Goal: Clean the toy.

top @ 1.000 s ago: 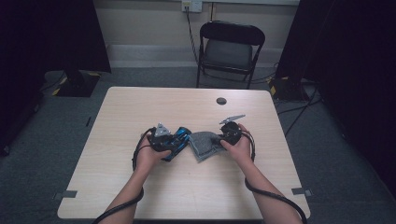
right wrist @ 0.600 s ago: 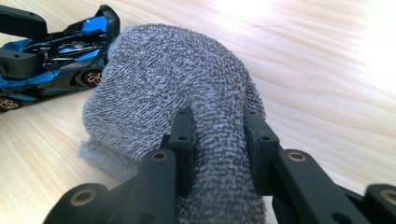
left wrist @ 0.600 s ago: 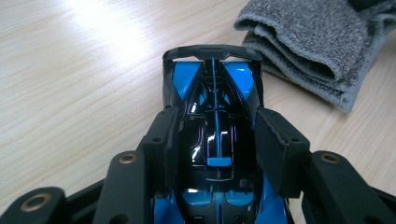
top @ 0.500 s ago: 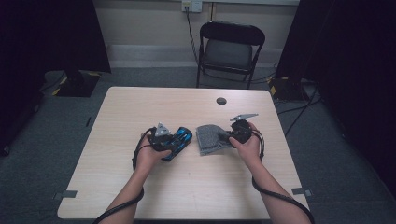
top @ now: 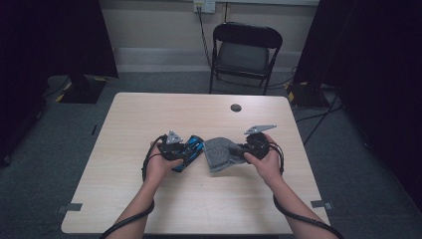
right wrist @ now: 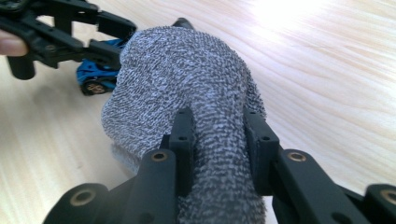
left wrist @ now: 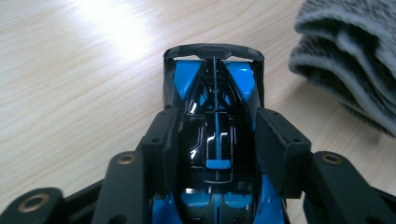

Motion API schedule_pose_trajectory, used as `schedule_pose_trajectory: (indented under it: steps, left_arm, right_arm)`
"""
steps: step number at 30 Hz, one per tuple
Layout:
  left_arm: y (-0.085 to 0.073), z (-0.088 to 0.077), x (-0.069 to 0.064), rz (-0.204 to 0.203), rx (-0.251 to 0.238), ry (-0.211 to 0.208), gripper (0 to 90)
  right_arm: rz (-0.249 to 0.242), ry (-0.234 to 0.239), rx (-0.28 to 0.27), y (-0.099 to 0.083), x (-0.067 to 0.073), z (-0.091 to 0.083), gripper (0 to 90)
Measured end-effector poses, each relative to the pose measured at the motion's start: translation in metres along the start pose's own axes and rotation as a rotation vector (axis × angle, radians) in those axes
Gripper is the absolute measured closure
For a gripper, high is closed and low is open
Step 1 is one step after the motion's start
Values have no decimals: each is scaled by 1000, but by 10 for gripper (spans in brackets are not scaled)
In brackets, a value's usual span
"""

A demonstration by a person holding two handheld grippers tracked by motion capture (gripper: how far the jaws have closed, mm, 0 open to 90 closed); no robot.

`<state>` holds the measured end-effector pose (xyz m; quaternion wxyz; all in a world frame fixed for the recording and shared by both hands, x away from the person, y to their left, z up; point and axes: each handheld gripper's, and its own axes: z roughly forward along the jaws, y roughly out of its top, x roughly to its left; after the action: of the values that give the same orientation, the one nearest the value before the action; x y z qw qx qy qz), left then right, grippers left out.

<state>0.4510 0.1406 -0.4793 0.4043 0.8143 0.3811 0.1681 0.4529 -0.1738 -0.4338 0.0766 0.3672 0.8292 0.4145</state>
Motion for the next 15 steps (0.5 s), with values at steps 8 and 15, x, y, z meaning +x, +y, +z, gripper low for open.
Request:
schedule_pose_trajectory:
  steps: [8,15]
  left_arm:
    - [3,2,-4,-9,11,-11,381]
    - [14,-17,-7,18,-26,1,334]
  right_arm:
    - [-35,58,7,-8,20,0,684]
    - [-73,89,38,-19,35,4,683]
